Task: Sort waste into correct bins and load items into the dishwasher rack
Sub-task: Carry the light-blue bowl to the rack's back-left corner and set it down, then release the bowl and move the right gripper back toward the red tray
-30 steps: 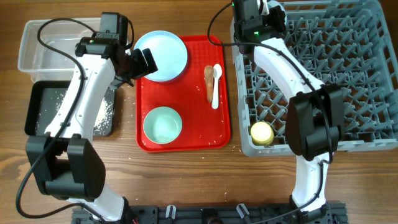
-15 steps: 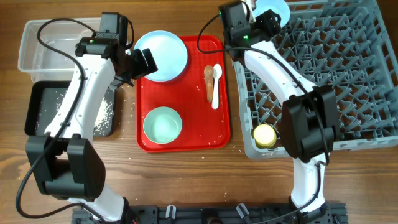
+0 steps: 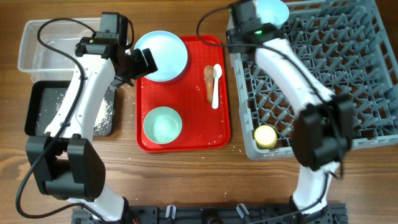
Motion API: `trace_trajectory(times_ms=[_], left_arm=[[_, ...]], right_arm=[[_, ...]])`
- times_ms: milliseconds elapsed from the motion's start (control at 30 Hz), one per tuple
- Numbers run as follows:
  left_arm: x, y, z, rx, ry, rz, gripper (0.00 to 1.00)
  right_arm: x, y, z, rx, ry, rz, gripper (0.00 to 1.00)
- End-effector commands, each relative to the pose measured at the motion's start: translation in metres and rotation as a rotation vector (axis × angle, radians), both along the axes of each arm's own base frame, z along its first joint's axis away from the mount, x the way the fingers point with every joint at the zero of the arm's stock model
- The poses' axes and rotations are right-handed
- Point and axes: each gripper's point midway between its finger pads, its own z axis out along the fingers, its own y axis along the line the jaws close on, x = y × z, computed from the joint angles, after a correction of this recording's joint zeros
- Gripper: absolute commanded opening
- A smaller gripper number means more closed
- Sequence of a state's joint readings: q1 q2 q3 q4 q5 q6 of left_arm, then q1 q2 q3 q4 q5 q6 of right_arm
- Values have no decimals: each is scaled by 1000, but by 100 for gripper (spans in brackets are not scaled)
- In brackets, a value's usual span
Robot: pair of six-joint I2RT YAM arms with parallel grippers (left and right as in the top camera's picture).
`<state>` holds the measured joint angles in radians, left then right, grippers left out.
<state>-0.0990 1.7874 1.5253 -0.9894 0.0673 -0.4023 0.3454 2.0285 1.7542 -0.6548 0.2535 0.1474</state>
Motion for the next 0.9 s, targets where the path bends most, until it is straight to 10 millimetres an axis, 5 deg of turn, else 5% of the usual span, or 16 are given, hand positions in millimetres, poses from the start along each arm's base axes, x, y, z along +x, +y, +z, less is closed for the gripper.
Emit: trace_trajectory(times_ms=[0,133,300,633,867], left_arm=[[4,1,14,11,-42,5,100],[4,1,14,11,-42,5,100],[4,1,14,11,-42,5,100],[4,1,14,11,-42,5,100],[4,1,14,11,-43,5,100]], right_arm=[[-18,38,91,358,-106,97,88],[7,-31,96,396,-206,-291,78],[29,-88,37,511,-138,-607,73],[41,-108,-43,568,5,-703,73],[49,-108,-43,539,-21,-646,27]])
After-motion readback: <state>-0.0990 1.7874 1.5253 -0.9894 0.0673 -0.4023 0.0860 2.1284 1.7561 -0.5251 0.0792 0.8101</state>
